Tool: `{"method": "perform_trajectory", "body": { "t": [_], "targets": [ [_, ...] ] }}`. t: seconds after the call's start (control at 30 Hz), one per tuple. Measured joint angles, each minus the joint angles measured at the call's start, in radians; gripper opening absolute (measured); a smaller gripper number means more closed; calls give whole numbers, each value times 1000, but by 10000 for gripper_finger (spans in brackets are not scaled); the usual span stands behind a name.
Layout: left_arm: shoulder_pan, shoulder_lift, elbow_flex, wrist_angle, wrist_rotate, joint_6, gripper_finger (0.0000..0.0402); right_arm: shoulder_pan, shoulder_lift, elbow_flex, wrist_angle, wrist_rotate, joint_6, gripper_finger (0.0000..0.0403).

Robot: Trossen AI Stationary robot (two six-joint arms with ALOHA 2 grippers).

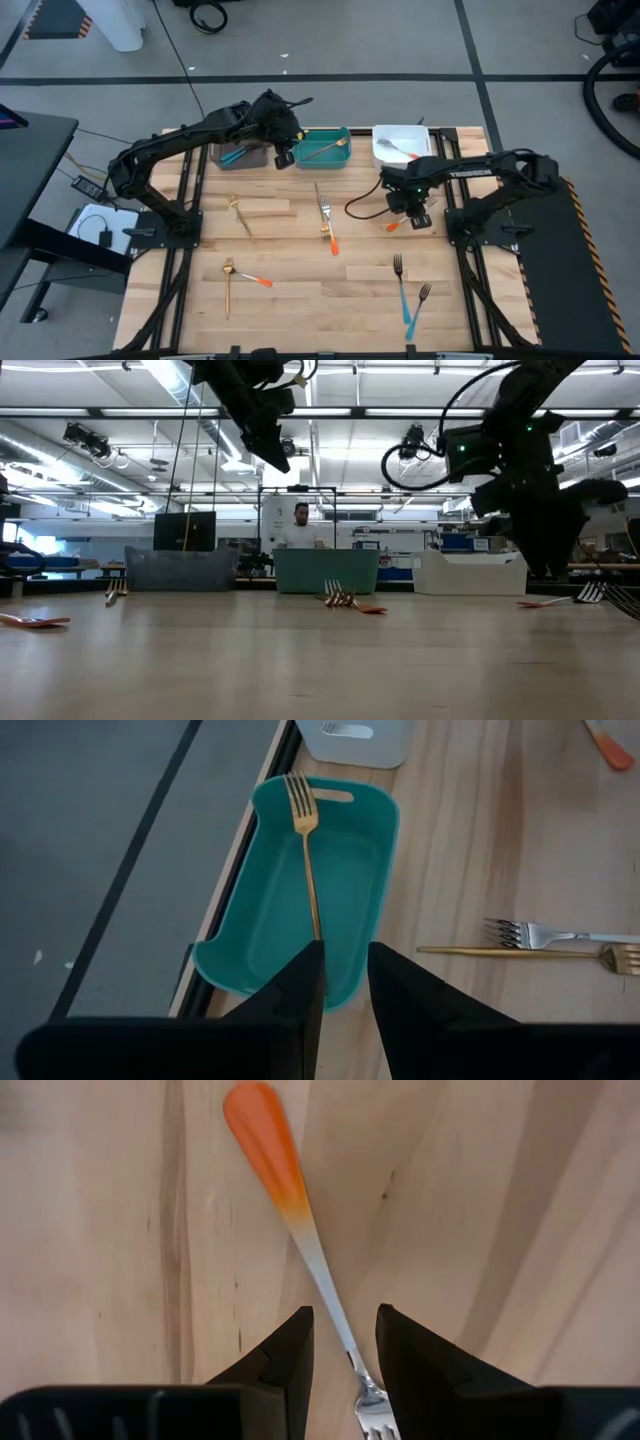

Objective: Sort silverware by color (type)
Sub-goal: Put the orange fork into the white bin

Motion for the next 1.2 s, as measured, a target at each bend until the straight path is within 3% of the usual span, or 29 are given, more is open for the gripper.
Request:
{"method": "perform_trajectory", "body": {
  "t": [0.33, 0.67, 0.83, 1.2],
  "targets": [
    [0, 0, 0, 0, 0, -3, 89, 24, 119, 0, 1, 33, 13, 112],
    [0, 1, 0, 11, 0, -2, 89, 88, 247, 11, 12, 176, 92, 77],
    [0, 1, 0, 19, 0, -2, 89, 89, 234, 8, 9, 186, 151, 13],
    [0, 1, 0, 26, -1, -3, 89, 80, 141, 75, -150, 121, 161, 8]
  ]
}}
